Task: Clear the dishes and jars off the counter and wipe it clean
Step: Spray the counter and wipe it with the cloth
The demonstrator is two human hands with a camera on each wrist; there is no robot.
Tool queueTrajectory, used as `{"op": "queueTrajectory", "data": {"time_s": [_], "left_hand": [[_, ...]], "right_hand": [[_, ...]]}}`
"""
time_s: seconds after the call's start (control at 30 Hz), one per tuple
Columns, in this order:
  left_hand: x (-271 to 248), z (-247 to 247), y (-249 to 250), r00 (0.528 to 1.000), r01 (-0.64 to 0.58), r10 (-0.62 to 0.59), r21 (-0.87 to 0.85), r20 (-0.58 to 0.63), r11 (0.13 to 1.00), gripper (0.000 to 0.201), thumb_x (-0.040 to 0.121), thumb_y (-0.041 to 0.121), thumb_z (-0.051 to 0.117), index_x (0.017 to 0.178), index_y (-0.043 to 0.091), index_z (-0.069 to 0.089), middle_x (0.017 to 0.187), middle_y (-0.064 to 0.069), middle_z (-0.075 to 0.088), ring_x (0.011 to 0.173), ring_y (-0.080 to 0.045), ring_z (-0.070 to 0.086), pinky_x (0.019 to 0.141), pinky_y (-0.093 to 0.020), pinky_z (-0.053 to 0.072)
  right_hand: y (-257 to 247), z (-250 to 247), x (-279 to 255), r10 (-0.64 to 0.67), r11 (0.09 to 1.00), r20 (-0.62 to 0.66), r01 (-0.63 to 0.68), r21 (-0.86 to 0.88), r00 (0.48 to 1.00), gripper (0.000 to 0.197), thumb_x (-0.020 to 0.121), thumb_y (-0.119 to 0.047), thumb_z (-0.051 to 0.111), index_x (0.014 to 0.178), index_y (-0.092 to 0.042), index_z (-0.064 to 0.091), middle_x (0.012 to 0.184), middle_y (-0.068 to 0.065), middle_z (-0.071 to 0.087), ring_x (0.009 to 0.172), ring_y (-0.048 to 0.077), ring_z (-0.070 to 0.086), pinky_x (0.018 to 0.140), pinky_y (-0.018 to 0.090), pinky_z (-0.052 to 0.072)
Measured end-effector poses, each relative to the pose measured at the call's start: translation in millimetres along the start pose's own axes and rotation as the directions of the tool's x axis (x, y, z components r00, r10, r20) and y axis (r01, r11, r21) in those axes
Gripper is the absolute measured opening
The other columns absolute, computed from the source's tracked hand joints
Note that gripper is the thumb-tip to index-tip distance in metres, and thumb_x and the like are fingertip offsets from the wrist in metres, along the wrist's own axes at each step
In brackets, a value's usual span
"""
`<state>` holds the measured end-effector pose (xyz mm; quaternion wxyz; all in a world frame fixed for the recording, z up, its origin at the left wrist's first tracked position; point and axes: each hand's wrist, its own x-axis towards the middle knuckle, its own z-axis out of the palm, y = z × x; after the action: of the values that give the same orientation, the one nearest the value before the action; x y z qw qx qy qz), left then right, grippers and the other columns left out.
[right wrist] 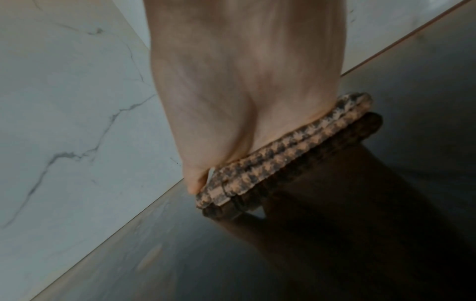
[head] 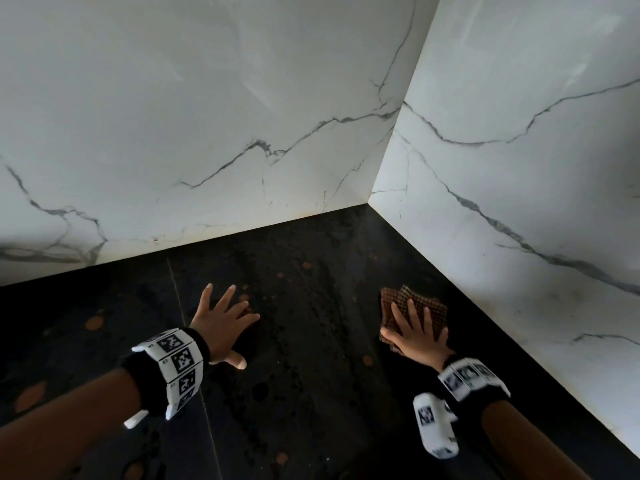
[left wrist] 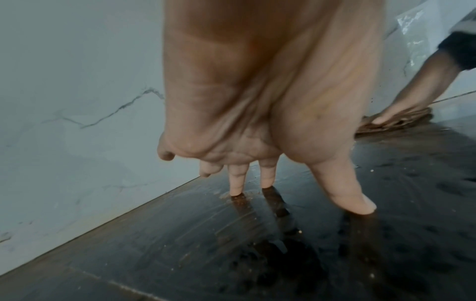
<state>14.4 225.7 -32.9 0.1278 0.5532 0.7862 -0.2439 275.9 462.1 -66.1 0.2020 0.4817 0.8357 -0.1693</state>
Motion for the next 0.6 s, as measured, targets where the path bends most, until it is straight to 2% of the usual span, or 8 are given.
{"op": "queueTrajectory", "data": {"time_s": [0.1,0.2,0.23,0.3,0.33,0.37,0.47,0.6], "left_hand": [[-2,1,0,1.000,-0.010,0.010,-0.004,-0.002,1.000,0.090,0.080,0.068,0.046,0.149,0.032,0.001,0.159,0.000,-0.001,0.143,-0.032,-0.018,0.107,-0.061,-0.015],[-3,3,-3,1.000,-0.017,0.017,-0.027,0.004,0.999,0.089,0.080,0.069,0.045,0.149,0.033,0.000,0.159,0.001,-0.003,0.143,-0.032,-0.018,0.107,-0.062,-0.013],[-3,3,-3,1.000,-0.018,0.018,-0.037,0.004,0.999,0.089,0.080,0.069,0.045,0.149,0.033,0.000,0.159,0.001,-0.003,0.143,-0.032,-0.017,0.107,-0.062,-0.013],[-2,5,-4,1.000,-0.018,0.018,-0.053,-0.005,0.998,0.089,0.080,0.068,0.046,0.149,0.034,0.001,0.159,0.002,-0.002,0.143,-0.032,-0.017,0.107,-0.063,-0.011],[-2,5,-5,1.000,-0.019,0.018,-0.060,-0.005,0.998,0.089,0.080,0.068,0.047,0.149,0.034,0.001,0.159,0.001,-0.002,0.143,-0.032,-0.017,0.107,-0.063,-0.011],[-2,6,-4,1.000,-0.020,0.020,-0.066,-0.003,0.998,0.089,0.080,0.067,0.048,0.149,0.034,0.002,0.159,0.001,-0.002,0.143,-0.033,-0.017,0.107,-0.063,-0.011],[0,5,-4,1.000,-0.023,0.022,-0.083,-0.002,0.996,0.089,0.080,0.066,0.050,0.149,0.033,0.003,0.159,0.000,-0.001,0.143,-0.033,-0.017,0.107,-0.063,-0.012],[0,7,-4,1.000,-0.017,0.016,-0.107,-0.005,0.994,0.089,0.080,0.065,0.051,0.148,0.034,0.004,0.159,0.001,0.000,0.143,-0.034,-0.017,0.107,-0.063,-0.012]], "right_hand": [[26,26,-43,0.013,0.990,-0.012,-0.015,-0.139,1.000,0.075,0.088,-0.065,0.027,0.147,-0.038,-0.012,0.156,0.002,-0.022,0.144,0.035,-0.014,0.110,0.064,0.007],[38,46,-91,0.081,0.993,-0.006,-0.082,-0.089,0.997,0.086,0.074,-0.081,0.006,0.145,-0.038,-0.017,0.156,-0.001,-0.022,0.144,0.031,-0.015,0.112,0.063,0.008],[35,52,-106,0.096,0.994,-0.001,-0.096,-0.056,0.995,0.096,0.063,-0.088,-0.005,0.145,-0.038,-0.018,0.156,-0.002,-0.023,0.144,0.029,-0.016,0.113,0.062,0.007],[26,67,-125,0.133,0.991,-0.010,-0.134,-0.025,0.991,0.129,0.026,-0.091,-0.030,0.145,-0.040,-0.017,0.156,-0.004,-0.023,0.144,0.028,-0.017,0.111,0.061,0.005],[20,74,-131,0.158,0.987,-0.017,-0.158,-0.003,0.987,0.136,0.019,-0.090,-0.033,0.145,-0.041,-0.016,0.155,-0.005,-0.024,0.144,0.028,-0.018,0.111,0.061,0.004],[12,79,-135,0.177,0.984,-0.020,-0.176,0.033,0.984,0.133,0.022,-0.091,-0.030,0.145,-0.042,-0.015,0.155,-0.005,-0.024,0.144,0.028,-0.019,0.111,0.062,0.002],[-14,81,-136,0.195,0.969,-0.008,-0.191,0.154,0.981,0.092,0.067,-0.086,0.006,0.146,-0.042,-0.013,0.155,-0.004,-0.025,0.143,0.029,-0.021,0.110,0.064,-0.001],[-51,69,-110,0.191,0.966,-0.064,-0.176,0.189,0.979,0.078,0.082,-0.076,0.025,0.147,-0.044,-0.005,0.157,-0.004,-0.018,0.144,0.029,-0.019,0.109,0.063,-0.005]]}}
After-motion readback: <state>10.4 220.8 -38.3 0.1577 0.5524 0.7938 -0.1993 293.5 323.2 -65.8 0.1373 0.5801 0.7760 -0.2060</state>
